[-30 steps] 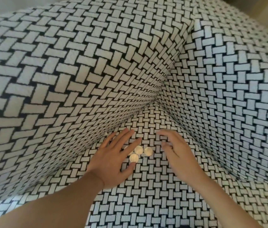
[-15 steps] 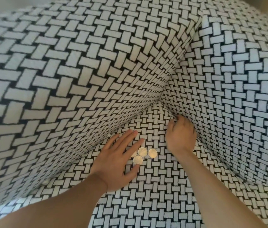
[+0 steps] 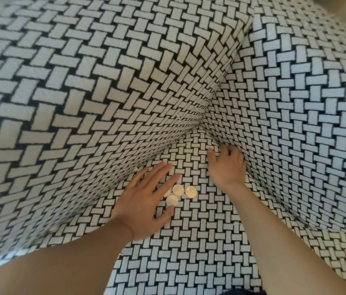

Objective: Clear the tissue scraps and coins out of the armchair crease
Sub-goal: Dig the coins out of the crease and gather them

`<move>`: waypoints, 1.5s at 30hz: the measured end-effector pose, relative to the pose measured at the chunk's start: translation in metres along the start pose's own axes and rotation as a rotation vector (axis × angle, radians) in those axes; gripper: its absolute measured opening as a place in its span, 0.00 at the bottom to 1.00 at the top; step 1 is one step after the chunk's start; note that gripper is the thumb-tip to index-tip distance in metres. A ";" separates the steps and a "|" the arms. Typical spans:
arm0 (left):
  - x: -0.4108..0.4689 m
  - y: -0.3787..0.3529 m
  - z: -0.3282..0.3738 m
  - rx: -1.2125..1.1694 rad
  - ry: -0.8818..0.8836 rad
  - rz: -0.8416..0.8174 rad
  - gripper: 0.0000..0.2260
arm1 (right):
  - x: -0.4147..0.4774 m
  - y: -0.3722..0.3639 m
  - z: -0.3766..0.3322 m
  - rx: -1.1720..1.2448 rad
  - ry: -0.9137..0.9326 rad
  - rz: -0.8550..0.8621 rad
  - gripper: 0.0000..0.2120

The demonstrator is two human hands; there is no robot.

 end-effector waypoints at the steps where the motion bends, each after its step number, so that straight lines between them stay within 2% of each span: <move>1: 0.000 0.000 0.000 0.006 -0.002 0.000 0.30 | -0.001 -0.001 0.001 0.023 0.000 -0.013 0.28; 9: 0.000 0.001 0.001 0.019 -0.009 0.005 0.30 | 0.010 -0.012 0.003 0.129 -0.036 -0.100 0.29; 13: 0.000 0.002 0.001 0.014 -0.010 0.004 0.30 | 0.001 -0.004 0.003 0.075 0.050 0.013 0.30; 19: 0.000 0.001 0.001 0.022 -0.014 0.015 0.30 | -0.005 0.010 0.002 0.078 0.065 0.164 0.29; 22: 0.000 0.001 0.001 0.019 -0.013 0.015 0.30 | -0.012 0.011 -0.004 0.010 0.154 0.187 0.26; 25: 0.000 0.001 0.001 0.026 -0.016 0.013 0.30 | -0.017 0.012 -0.008 0.041 0.214 0.183 0.25; 28: 0.000 0.002 0.002 0.030 -0.020 0.016 0.29 | -0.036 0.020 -0.023 0.096 0.389 0.182 0.22; 32: 0.000 0.001 0.002 0.038 -0.018 0.003 0.29 | -0.075 0.020 -0.048 0.053 0.679 0.037 0.22; 38: 0.000 0.002 0.001 0.036 0.006 0.007 0.33 | -0.107 0.027 -0.063 0.148 0.813 -0.060 0.14; 40: 0.000 0.002 0.001 0.029 0.001 0.004 0.33 | -0.108 0.027 -0.061 0.211 0.783 -0.099 0.14; 42: 0.000 0.001 0.001 0.027 -0.004 -0.008 0.32 | -0.098 0.031 -0.051 0.332 0.674 -0.117 0.14; 45: 0.000 0.000 0.001 0.037 -0.006 -0.009 0.31 | -0.073 0.039 -0.025 0.395 0.487 0.003 0.15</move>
Point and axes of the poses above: each hand's wrist, its own x-axis towards the middle knuckle, its own y-axis out of the back of the hand, z = x × y, the point moved 10 cm from there along x, towards the middle knuckle, and after that the axes turned 8 degrees about z, right-handed, at the moved point
